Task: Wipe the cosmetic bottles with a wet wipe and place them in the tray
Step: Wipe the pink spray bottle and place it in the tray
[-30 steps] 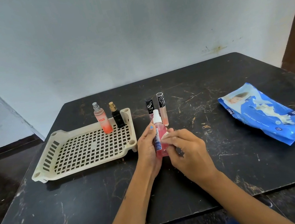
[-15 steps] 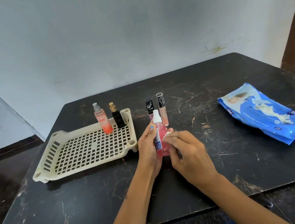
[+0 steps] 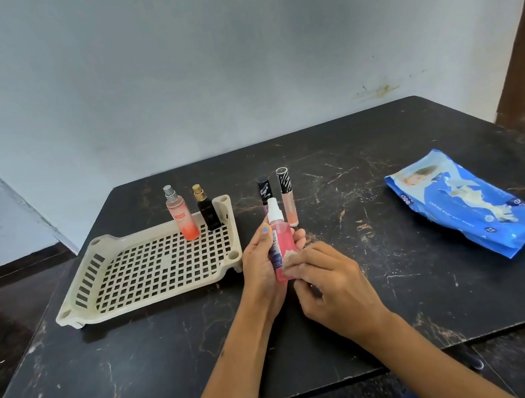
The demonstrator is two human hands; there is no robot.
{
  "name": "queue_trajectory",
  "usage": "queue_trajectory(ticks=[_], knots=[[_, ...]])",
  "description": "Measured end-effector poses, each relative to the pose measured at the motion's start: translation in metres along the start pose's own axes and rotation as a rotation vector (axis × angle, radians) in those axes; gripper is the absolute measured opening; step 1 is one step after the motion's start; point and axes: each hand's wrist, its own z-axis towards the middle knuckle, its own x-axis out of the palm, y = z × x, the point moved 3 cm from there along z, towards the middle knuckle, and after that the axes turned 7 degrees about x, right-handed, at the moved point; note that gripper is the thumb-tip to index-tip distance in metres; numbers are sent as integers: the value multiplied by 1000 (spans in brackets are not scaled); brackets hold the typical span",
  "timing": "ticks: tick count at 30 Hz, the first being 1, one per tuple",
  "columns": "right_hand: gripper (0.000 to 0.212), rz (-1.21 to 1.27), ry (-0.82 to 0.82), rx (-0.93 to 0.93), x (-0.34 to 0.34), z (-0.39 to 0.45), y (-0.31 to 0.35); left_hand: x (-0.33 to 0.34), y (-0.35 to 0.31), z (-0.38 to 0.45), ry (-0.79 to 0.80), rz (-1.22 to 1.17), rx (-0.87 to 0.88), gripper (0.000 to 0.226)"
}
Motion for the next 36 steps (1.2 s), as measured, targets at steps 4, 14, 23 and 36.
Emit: queue_trajectory(ticks=[4, 14, 23, 36], knots=[[18, -12, -109, 130, -1, 0, -9, 0, -1, 3, 10, 29, 15, 36], [22, 107, -36, 66, -6, 1, 0, 0, -1, 1, -79, -37, -45, 45], [25, 80, 22, -24, -2, -1, 3, 1, -1, 0, -113, -86, -82, 50], [13, -6, 30, 44, 4, -3, -7, 1, -1, 2, -38, -69, -60, 44]])
